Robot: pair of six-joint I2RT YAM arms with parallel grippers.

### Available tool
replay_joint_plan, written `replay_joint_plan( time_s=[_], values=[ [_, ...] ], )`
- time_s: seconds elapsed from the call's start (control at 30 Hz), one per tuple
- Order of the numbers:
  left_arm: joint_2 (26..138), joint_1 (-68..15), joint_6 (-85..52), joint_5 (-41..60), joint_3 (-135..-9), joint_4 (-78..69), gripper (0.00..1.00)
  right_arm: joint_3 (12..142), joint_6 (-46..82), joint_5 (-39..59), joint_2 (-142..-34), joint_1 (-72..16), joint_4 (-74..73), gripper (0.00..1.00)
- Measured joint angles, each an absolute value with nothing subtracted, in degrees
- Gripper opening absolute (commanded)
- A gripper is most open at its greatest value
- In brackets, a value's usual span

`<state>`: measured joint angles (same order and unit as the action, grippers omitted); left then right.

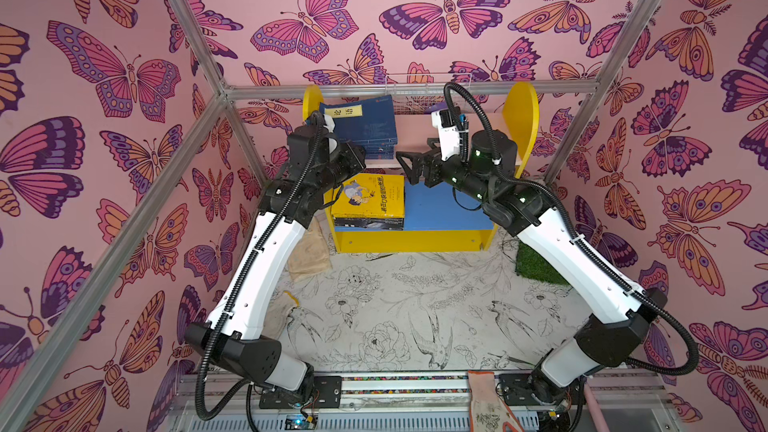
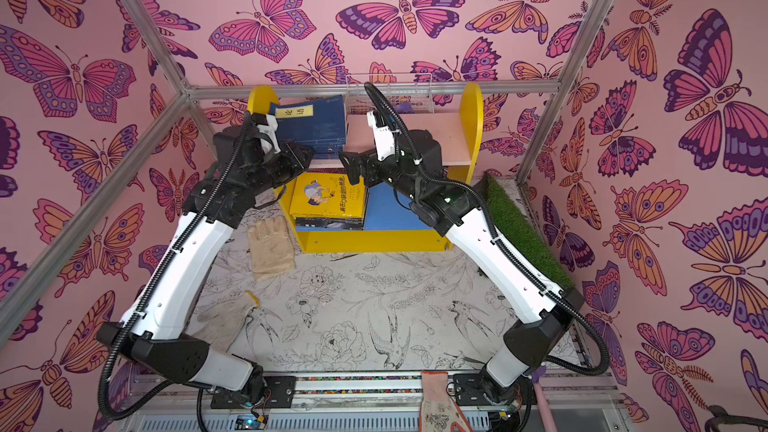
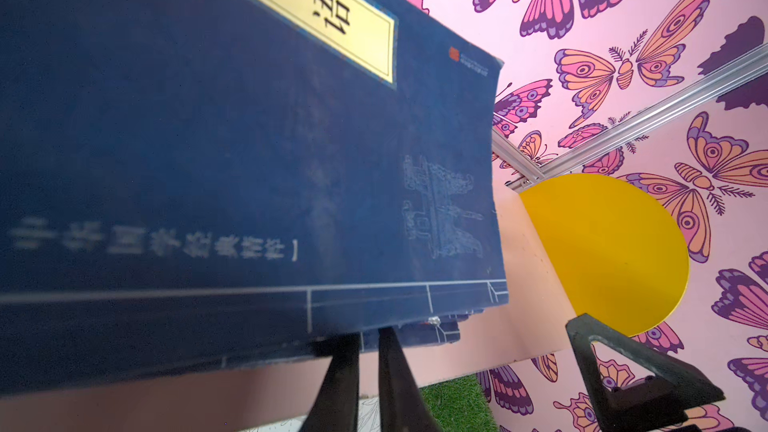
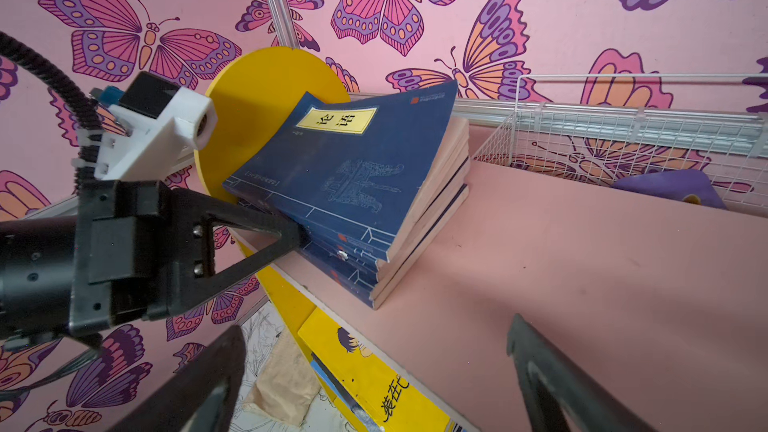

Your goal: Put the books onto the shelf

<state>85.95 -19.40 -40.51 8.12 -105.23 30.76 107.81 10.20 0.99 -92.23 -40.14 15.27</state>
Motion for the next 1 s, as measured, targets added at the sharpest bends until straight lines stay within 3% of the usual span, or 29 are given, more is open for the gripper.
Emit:
replay_joint_plan(
  time_s=[0.17, 0.37, 0.67, 1.0],
  values=[
    [83.7, -19.4, -40.5, 7.7, -102.6, 31.6, 0.15, 108.6, 10.6, -1.5, -92.4, -39.0, 17.0, 0.99],
    [73.9, -19.1, -40.2, 5.5, -92.0, 32.0, 0.29, 118.8, 12.8, -2.2, -99.1, -33.1, 18.6, 0.99],
    [56.2, -13.7, -42.3, 0.6, -76.5, 33.9, 0.30, 135.0, 11.5, -1.8, -114.9, -33.8, 24.3, 0.99],
    [52.6, -12.8, -42.9, -0.5, -71.7, 36.8, 0.30, 137.9, 9.6, -9.7, -116.2, -37.5, 27.8, 1.00]
  ],
)
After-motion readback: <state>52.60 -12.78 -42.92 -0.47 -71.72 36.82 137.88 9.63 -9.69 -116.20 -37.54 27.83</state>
